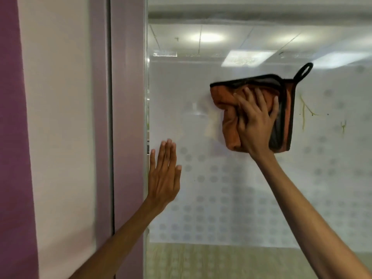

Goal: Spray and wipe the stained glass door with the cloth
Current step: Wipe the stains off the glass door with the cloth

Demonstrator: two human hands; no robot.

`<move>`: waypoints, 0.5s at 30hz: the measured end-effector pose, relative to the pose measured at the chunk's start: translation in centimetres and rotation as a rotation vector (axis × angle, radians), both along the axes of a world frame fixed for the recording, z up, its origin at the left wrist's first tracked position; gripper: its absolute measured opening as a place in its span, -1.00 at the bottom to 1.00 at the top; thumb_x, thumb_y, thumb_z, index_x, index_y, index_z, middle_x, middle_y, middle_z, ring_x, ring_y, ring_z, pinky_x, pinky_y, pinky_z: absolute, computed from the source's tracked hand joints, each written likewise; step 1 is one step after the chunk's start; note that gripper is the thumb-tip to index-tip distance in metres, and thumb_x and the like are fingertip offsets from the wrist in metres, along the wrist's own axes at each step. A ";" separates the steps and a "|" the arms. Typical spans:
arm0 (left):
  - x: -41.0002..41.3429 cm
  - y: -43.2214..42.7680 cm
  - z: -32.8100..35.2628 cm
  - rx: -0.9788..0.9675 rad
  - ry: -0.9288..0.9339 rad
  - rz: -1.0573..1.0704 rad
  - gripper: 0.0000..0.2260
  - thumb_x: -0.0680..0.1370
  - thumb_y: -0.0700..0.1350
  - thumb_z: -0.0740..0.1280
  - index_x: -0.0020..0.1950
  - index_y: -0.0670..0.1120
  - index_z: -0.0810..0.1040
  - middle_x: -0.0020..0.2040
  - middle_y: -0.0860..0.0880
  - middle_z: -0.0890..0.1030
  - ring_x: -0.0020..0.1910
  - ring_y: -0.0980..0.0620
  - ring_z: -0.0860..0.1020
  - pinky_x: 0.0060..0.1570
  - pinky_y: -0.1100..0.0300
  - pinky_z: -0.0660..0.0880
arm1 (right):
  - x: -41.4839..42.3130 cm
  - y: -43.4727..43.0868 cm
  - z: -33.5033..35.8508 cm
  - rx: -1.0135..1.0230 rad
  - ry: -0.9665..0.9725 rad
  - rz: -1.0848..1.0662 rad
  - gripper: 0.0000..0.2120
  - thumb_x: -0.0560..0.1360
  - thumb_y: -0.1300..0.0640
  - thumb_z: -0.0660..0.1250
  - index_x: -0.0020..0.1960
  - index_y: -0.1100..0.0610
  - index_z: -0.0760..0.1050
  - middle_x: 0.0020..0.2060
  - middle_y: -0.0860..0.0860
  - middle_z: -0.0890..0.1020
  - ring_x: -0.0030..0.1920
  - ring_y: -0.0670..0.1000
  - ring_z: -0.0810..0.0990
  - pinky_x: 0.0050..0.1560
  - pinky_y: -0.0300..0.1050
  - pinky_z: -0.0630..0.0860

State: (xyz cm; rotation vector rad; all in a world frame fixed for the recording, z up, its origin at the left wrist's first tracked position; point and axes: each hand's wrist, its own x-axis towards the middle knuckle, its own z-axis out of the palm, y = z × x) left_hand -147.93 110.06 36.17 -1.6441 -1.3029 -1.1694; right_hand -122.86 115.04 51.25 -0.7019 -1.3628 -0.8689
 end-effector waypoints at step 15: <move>4.2 1.4 11.1 0.118 -0.017 0.080 -0.47 0.68 0.00 -0.09 0.63 -0.17 -0.05 0.64 -0.11 -0.04 0.63 -0.05 -0.07 0.55 -0.24 -0.21 | 2.8 -0.1 4.4 -0.036 0.102 -0.043 -0.62 0.62 0.08 0.18 0.41 -0.04 0.48 0.43 -0.02 0.48 0.51 0.07 0.34 0.55 0.27 0.02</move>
